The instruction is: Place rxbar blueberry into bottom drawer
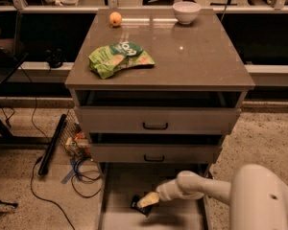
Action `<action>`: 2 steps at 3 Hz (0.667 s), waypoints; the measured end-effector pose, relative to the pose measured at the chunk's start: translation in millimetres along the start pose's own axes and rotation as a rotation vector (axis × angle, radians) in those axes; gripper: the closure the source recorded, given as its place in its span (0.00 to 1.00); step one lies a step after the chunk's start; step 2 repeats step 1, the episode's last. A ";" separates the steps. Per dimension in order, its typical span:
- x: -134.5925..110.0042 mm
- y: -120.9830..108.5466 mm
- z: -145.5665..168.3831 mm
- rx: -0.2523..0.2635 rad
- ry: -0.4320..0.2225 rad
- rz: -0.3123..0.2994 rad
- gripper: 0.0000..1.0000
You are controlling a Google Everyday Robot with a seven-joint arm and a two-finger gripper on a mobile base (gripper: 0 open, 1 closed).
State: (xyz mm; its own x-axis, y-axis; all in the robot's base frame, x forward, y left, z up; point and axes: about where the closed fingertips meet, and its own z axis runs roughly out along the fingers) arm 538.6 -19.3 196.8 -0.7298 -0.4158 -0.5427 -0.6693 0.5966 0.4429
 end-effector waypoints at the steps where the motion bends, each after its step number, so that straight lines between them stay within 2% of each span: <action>1: 40.3 -58.1 -80.6 0.016 -0.115 0.108 0.00; 2: 40.3 -58.1 -80.6 0.016 -0.115 0.108 0.00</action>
Offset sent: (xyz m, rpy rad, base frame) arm 0.0000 0.0000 0.0000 0.0000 0.0000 0.0000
